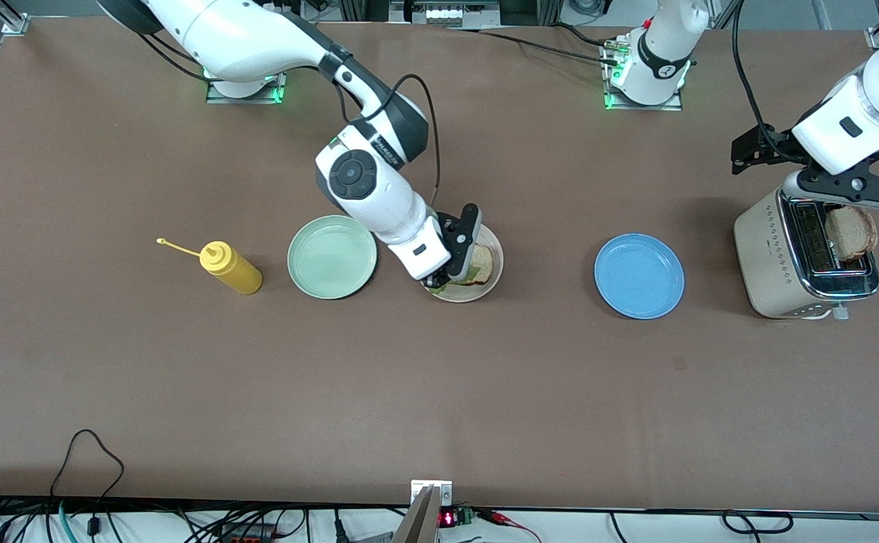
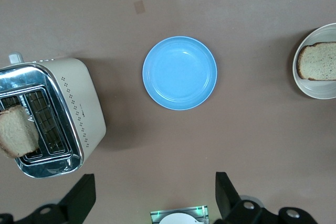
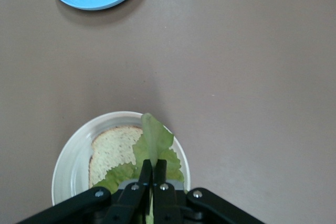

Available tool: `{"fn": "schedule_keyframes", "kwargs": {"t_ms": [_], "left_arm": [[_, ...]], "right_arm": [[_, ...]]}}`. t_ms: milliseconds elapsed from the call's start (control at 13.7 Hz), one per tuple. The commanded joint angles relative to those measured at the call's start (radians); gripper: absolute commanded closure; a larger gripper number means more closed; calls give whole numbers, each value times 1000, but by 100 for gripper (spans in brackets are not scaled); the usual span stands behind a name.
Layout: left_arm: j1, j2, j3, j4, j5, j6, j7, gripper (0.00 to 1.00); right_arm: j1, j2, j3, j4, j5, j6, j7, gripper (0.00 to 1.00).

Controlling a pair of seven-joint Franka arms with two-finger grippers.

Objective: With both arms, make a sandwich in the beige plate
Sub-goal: 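Lower the lettuce onto the bread and open the right gripper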

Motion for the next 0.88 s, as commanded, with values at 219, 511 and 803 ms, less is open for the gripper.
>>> {"fn": "schedule_keyframes", "kwargs": {"t_ms": [219,511,803], "left_arm": [[-4,13,0,29,-7,-12,-17,0],[-4,11,0,29,-7,-12,-17,0],[-4,13,0,29,-7,-13,-20,0]], "right_arm": [[35,36,-9,-25,-53,43,98,100],[116,87,-76,-30,-58,166,173,100],[139,90,-101,-30,-58,172,207,1]]}}
